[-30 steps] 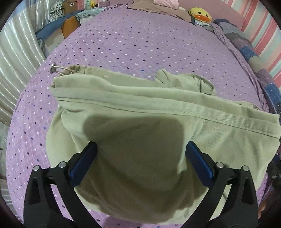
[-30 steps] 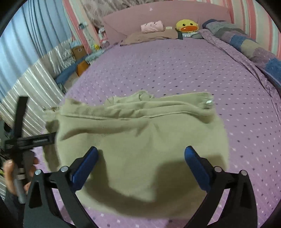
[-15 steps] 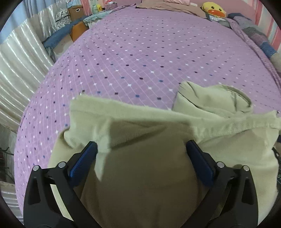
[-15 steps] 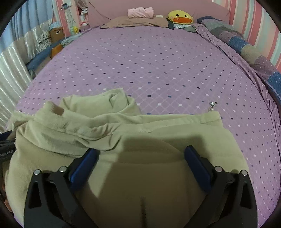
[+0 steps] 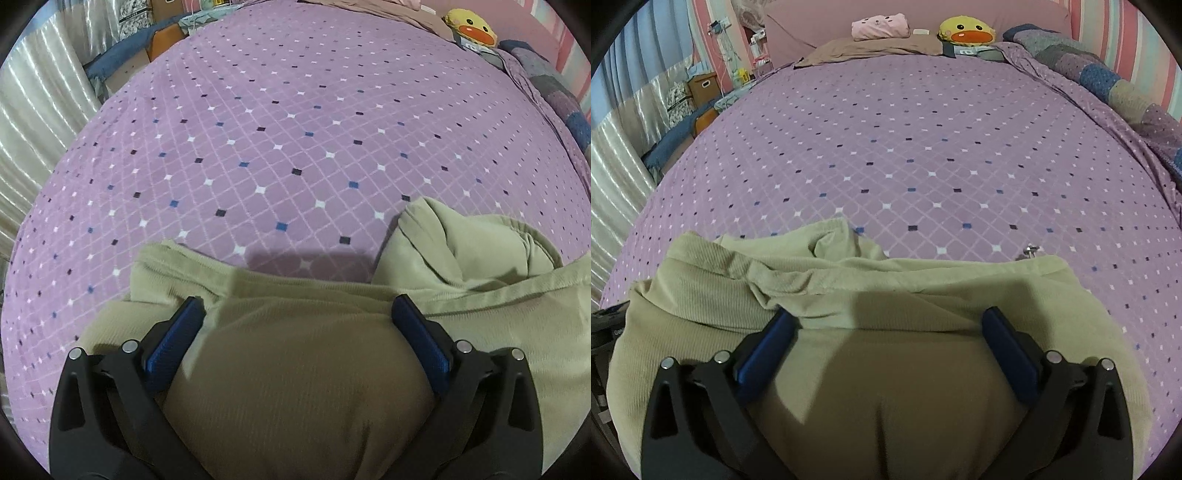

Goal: Fold large clothes

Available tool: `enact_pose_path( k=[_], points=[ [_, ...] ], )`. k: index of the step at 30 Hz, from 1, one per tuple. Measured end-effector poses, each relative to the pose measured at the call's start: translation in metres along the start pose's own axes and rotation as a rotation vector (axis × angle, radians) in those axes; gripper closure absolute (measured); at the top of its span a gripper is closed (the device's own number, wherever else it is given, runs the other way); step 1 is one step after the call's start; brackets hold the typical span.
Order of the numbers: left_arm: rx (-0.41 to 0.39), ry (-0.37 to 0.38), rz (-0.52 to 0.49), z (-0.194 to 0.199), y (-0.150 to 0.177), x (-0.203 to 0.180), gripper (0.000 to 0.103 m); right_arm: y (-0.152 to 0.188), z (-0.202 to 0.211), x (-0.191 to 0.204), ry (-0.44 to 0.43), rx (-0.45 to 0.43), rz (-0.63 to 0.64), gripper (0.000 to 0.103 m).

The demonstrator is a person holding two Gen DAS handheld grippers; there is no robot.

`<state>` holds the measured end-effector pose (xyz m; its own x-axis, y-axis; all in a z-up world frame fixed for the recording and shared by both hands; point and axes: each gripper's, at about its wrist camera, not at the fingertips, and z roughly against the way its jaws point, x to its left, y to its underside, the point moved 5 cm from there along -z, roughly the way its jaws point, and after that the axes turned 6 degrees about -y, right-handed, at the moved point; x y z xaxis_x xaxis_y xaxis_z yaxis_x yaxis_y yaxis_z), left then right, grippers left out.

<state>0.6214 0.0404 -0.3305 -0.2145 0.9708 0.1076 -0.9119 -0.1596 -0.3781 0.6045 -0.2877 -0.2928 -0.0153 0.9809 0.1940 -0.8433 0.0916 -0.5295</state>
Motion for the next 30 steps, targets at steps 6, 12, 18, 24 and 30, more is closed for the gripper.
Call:
enact_pose_path(
  k=[6,12,18,24,30],
  points=[
    [-0.001,0.007,0.021,-0.014,-0.008,-0.006,0.003,-0.007,-0.014,-0.001,-0.02,-0.003,-0.021,0.001],
    [0.0,0.042,0.03,-0.032,-0.015,-0.005,0.003,-0.012,-0.025,-0.005,-0.078,0.007,-0.054,0.001],
    [-0.05,0.071,0.037,-0.031,-0.013,-0.005,0.003,-0.009,-0.023,-0.006,-0.119,-0.01,-0.06,0.001],
    [-0.123,0.044,0.037,0.013,0.006,0.003,0.003,-0.004,0.018,-0.001,-0.134,-0.045,-0.059,0.002],
    [-0.174,0.172,0.223,0.095,0.007,-0.007,0.003,-0.033,0.071,-0.029,0.116,-0.269,-0.259,0.002]
  ],
)
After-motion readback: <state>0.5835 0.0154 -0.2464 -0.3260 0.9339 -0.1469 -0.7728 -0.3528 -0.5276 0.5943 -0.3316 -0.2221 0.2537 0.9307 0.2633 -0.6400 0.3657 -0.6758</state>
